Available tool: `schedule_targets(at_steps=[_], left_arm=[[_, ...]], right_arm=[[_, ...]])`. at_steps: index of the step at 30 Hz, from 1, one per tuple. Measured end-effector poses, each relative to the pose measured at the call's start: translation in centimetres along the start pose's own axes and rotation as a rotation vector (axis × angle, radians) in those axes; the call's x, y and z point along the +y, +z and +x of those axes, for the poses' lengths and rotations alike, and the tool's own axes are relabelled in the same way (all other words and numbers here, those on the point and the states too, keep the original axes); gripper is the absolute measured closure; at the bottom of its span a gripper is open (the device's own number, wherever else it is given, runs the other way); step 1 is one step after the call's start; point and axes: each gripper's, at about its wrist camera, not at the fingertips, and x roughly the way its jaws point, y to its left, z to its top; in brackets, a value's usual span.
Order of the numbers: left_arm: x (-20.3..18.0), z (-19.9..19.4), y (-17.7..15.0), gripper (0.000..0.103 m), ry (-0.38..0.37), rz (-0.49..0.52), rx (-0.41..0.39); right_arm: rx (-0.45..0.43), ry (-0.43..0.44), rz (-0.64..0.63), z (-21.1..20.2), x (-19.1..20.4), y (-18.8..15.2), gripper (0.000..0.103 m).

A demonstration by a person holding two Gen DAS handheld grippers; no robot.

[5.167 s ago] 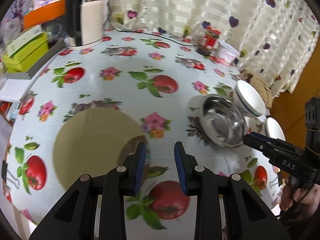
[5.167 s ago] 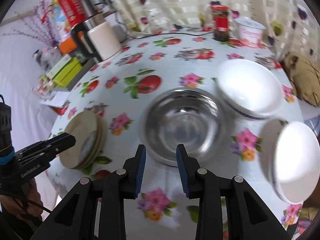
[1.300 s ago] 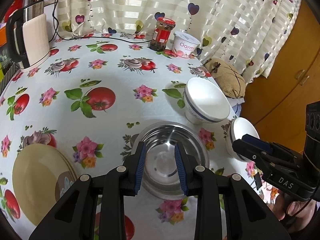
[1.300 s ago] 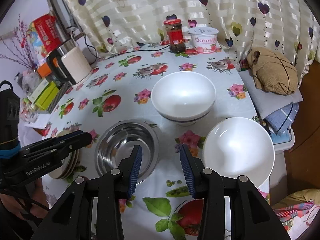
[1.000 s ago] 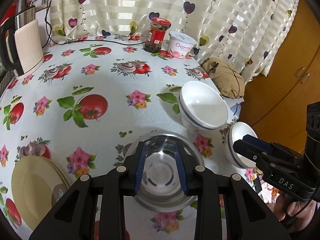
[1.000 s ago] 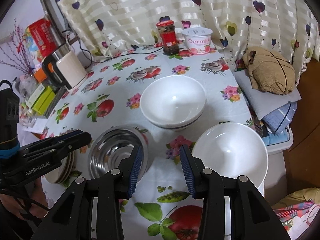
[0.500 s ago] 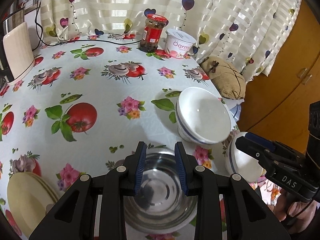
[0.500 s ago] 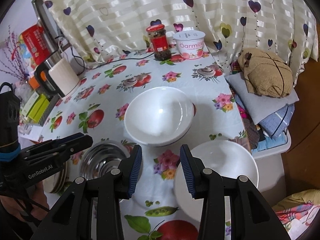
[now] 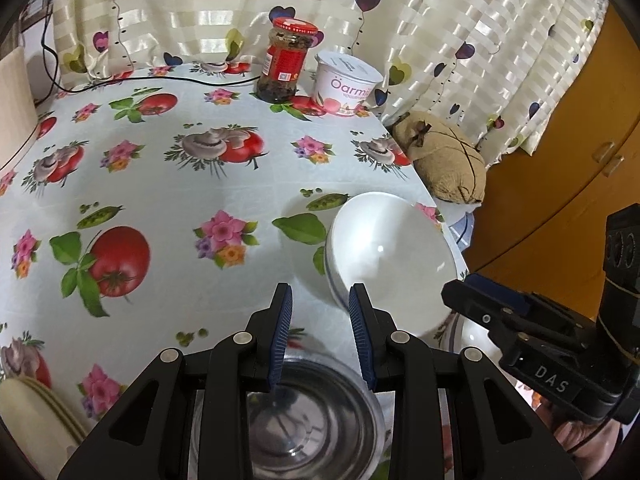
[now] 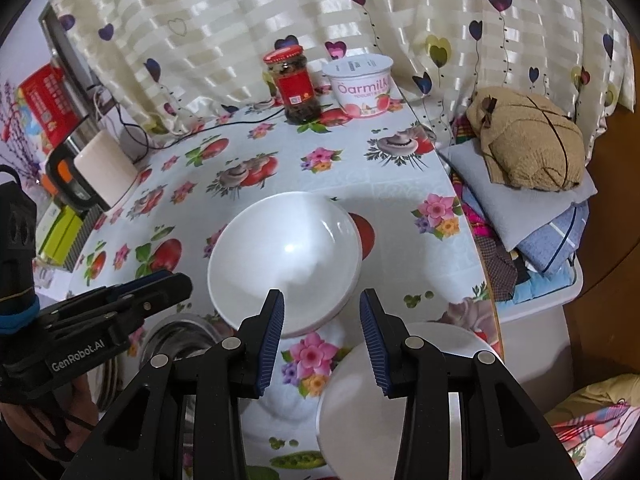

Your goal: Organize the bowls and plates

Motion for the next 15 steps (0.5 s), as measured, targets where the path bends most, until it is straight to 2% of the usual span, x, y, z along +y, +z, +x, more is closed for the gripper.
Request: schedule_targets(at_steps=[5,15], left_arm=[[-0.2,0.8,0.3,0.072,-0.014,-0.003,0.008],[-0.4,2.1,0.5,0.072,-0.022,-0.003,0.026]], right_arm=[[0.019,-0.009,0.018,1.2,-0.4,0.4,0.074],[0.042,-0.021,0.038,2.5,-1.0,0.6,0.080]])
